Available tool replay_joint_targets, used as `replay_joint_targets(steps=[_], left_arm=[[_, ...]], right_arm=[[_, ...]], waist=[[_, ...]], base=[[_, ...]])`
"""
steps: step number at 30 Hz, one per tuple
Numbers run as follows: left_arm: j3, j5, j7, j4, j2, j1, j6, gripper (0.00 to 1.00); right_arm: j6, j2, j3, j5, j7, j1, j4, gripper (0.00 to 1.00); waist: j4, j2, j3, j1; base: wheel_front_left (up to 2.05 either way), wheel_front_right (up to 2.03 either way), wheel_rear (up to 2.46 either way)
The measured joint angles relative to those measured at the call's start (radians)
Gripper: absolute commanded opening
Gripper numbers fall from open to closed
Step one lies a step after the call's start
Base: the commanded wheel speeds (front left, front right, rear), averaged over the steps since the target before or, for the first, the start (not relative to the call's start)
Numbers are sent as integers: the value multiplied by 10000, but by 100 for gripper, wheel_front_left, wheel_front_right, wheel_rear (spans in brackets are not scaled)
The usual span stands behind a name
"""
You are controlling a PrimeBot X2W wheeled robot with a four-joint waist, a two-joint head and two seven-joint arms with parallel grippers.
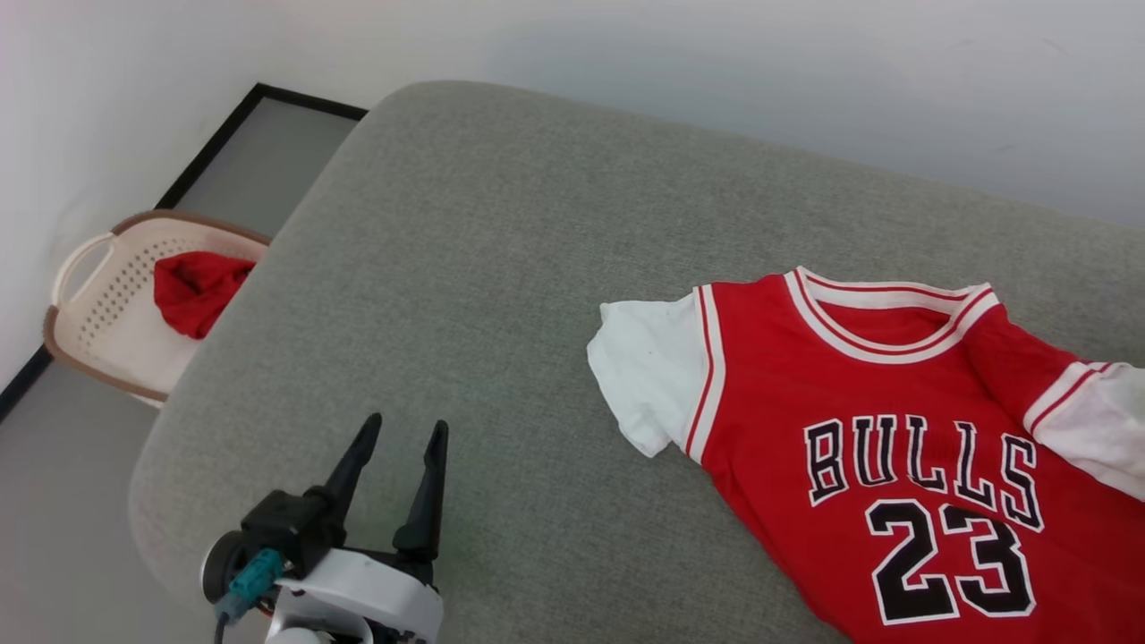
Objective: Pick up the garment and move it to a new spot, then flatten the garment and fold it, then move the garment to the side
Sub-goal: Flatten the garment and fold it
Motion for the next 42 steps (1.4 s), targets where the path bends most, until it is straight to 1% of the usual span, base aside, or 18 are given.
replay_joint_targets(steps=[5,8,12,16,18,20,23,27,32,36,42], left_arm=[[46,0,0,8,12,-32,0,100],[109,2,0,-19,21,6,0,100],[190,2,0,-61,29,152,0,100],[334,2,0,-174,27,267,0,100],[456,33,0,-314,23,378,0,100],[625,119,0,-426,21,440,0,100],[813,249,0,-648,4,620,0,100],[930,359,-2,-872,4,780,0,100],[1131,422,-2,-1081,10,800,0,100],[1304,430,-2,-1223,25,812,0,100],[1415,128,-2,-1317,242,733,0,100]], right_arm=[[0,88,1005,105,-1193,-259,297,100],[0,247,1873,589,-2084,-357,372,100],[0,522,3219,1586,-3035,-268,270,100],[0,560,4414,2617,-3475,412,-550,100],[0,535,4932,3028,-3563,951,-1216,100],[0,451,5202,3509,-3603,1476,-1975,100],[0,314,5334,3927,-3616,2436,-3327,100],[0,297,5164,3981,-3639,3694,-5118,100],[0,640,4702,3730,-3643,4874,-6790,100],[0,1024,4498,3440,-3641,5541,-7653,100],[0,1269,4477,3373,-3641,5913,-8253,100]], waist=[[-204,0,-119,0],[-338,0,-222,0],[-516,0,-375,0],[-670,0,-525,0],[-737,0,-613,0],[-809,0,-692,0],[-910,0,-815,0],[-1063,0,-932,0],[-1307,0,-991,0],[-1585,0,-998,0],[-2072,0,-939,0]], base=[[0,0,0],[0,0,0],[0,0,0],[0,0,0],[0,0,0],[0,0,0],[0,0,0],[0,0,0],[0,0,0],[0,0,0],[0,0,0]])
